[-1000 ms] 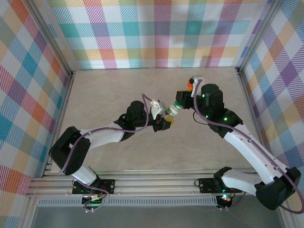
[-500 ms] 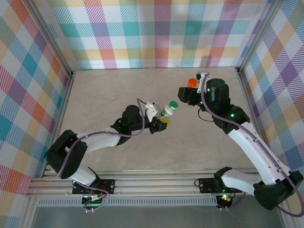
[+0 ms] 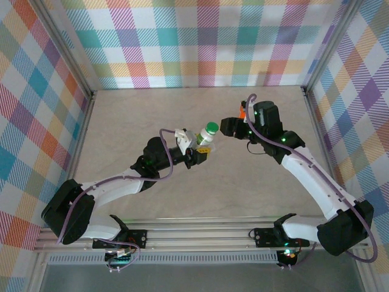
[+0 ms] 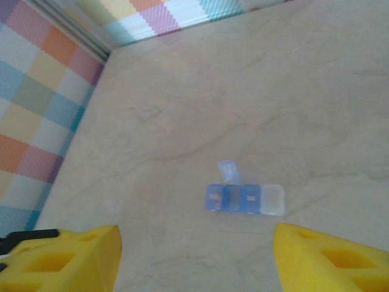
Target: Sort the pills into containers
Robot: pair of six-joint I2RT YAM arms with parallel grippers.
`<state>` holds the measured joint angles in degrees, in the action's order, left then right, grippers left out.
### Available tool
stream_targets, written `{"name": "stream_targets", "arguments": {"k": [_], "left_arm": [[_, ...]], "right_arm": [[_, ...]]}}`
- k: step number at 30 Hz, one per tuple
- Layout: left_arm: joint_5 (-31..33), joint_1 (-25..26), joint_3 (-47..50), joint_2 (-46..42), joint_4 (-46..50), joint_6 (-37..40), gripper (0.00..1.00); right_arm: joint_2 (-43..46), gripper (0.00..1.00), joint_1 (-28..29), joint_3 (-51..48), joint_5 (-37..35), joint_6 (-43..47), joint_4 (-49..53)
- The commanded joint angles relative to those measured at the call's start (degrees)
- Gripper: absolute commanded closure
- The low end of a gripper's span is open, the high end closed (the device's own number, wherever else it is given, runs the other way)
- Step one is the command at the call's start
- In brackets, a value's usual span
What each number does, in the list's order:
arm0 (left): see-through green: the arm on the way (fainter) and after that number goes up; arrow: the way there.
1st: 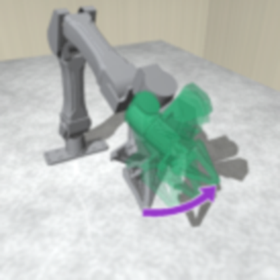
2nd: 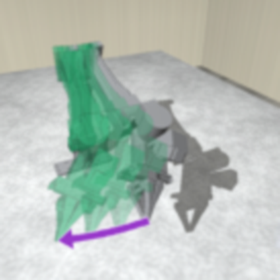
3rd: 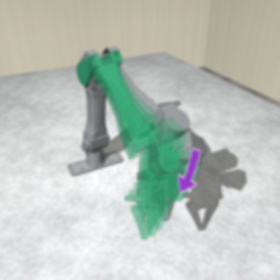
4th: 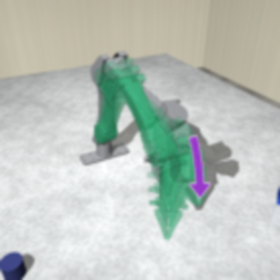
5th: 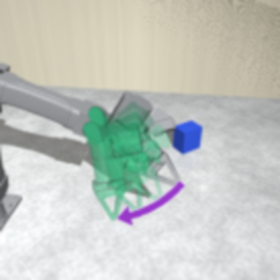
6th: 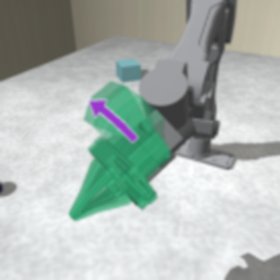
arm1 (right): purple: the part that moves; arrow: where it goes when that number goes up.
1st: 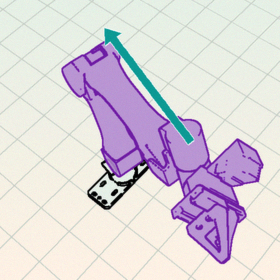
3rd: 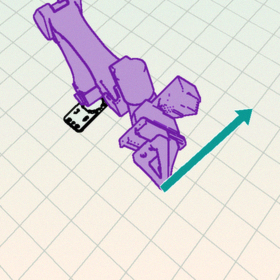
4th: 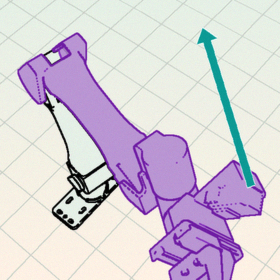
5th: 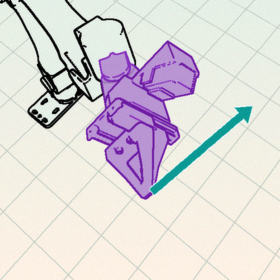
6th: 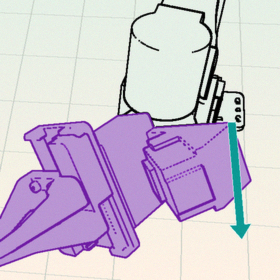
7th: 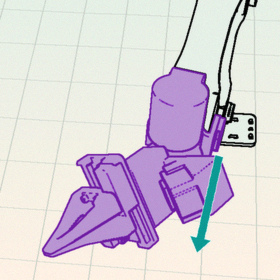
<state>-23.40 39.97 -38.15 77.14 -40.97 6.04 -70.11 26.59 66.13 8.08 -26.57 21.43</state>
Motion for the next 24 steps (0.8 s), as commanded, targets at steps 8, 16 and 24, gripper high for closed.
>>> {"name": "stream_targets", "arguments": {"k": [8, 16, 24], "left_arm": [[-1.83, -0.33, -1.44, 1.31, -0.14, 0.22, 1.00], [-0.51, -0.07, -2.98, 2.79, 0.98, 0.25, 1.00], [1.45, -0.06, -4.07, 1.96, 2.36, 0.63, 1.00]], "right_arm": [[2.29, 0.32, 0.31, -0.53, 12.72, -4.96, -10.58], [0.03, 0.28, 4.48, 0.38, 12.98, -1.35, -7.15], [-3.85, 0.27, 8.67, 0.76, 9.89, 1.58, -3.55]]}}
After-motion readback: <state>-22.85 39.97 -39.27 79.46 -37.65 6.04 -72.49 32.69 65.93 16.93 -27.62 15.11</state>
